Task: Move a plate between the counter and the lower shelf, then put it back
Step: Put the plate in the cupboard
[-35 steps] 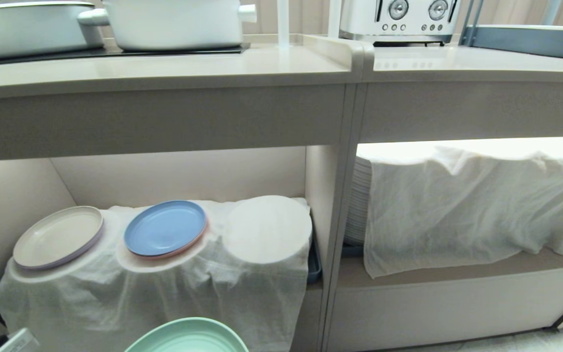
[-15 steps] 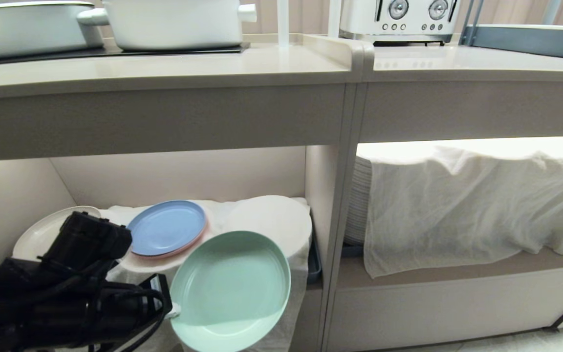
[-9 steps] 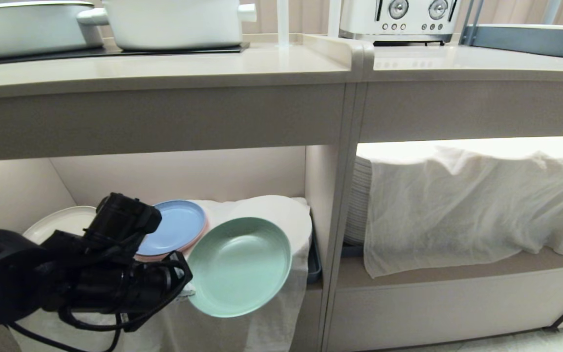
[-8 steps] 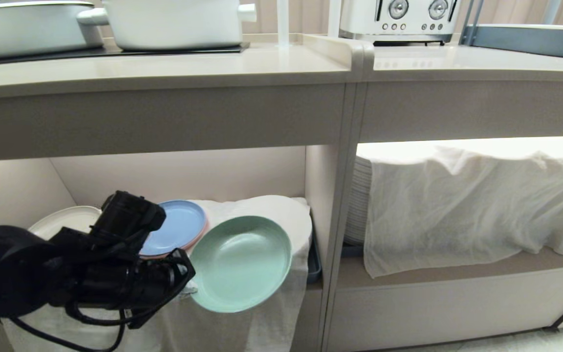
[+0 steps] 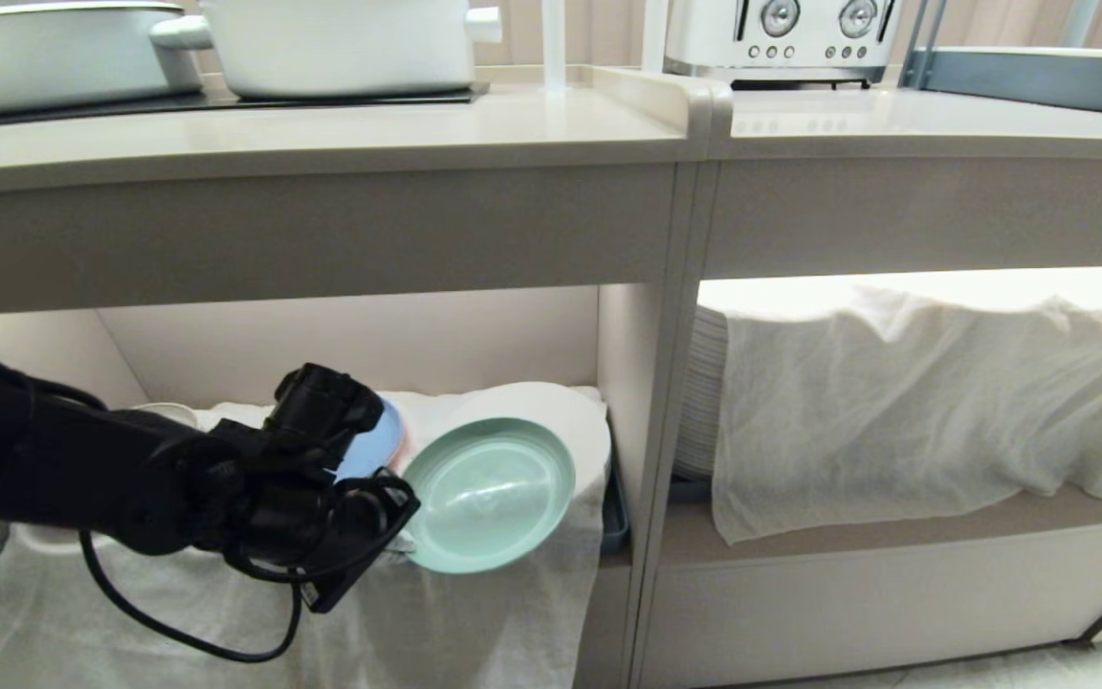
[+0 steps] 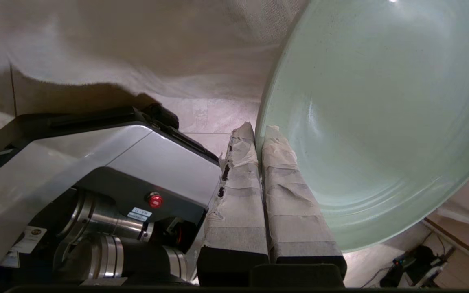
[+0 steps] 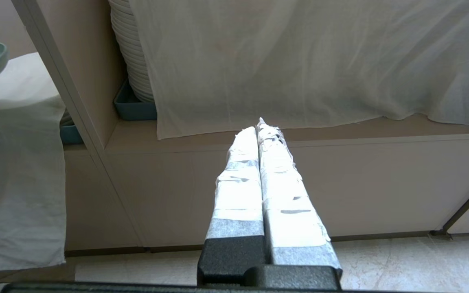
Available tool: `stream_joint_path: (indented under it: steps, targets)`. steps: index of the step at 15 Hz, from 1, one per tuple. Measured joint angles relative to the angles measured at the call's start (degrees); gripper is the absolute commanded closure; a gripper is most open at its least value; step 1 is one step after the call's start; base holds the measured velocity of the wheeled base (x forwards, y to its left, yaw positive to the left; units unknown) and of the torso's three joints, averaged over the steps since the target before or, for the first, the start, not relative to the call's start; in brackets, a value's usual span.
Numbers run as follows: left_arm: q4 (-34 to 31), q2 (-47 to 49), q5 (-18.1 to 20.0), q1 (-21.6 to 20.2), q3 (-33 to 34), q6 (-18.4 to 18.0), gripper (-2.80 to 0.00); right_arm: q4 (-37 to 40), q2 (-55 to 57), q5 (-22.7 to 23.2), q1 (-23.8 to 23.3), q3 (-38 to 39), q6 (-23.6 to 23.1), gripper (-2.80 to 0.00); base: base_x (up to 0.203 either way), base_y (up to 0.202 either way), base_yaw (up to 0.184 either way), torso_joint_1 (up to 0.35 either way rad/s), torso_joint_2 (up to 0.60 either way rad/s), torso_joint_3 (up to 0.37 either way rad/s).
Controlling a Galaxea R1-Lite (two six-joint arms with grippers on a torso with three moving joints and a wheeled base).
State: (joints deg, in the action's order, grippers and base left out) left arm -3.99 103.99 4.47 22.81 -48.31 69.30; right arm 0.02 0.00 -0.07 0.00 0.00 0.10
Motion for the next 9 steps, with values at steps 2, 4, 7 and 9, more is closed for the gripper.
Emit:
stream_joint_path:
  steps: [2, 4, 7, 9]
  targets:
    - [0.0, 2.3, -1.7, 1.1, -1.8, 1.8, 0.0, 0.0, 0.0, 0.0, 0.0, 0.0, 0.0, 0.0, 0.0, 0.0, 0.0, 0.0, 0.0, 0.0]
    - [0.1, 4.6, -2.9, 1.8, -4.0, 2.9, 0.0, 0.0, 0.0, 0.0, 0.0, 0.0, 0.0, 0.0, 0.0, 0.0, 0.0, 0.0, 0.0, 0.0]
    - [0.0, 7.9, -5.2, 2.1, -7.9, 3.1, 0.0, 0.0, 0.0, 0.0, 0.0, 0.0, 0.0, 0.0, 0.0, 0.0, 0.0, 0.0, 0.0, 0.0]
    - [0.0, 9.8, -5.9, 2.1, -10.2, 3.1, 0.0, 0.0, 0.0, 0.0, 0.0, 0.0, 0.0, 0.0, 0.0, 0.0, 0.0, 0.0, 0.0, 0.0]
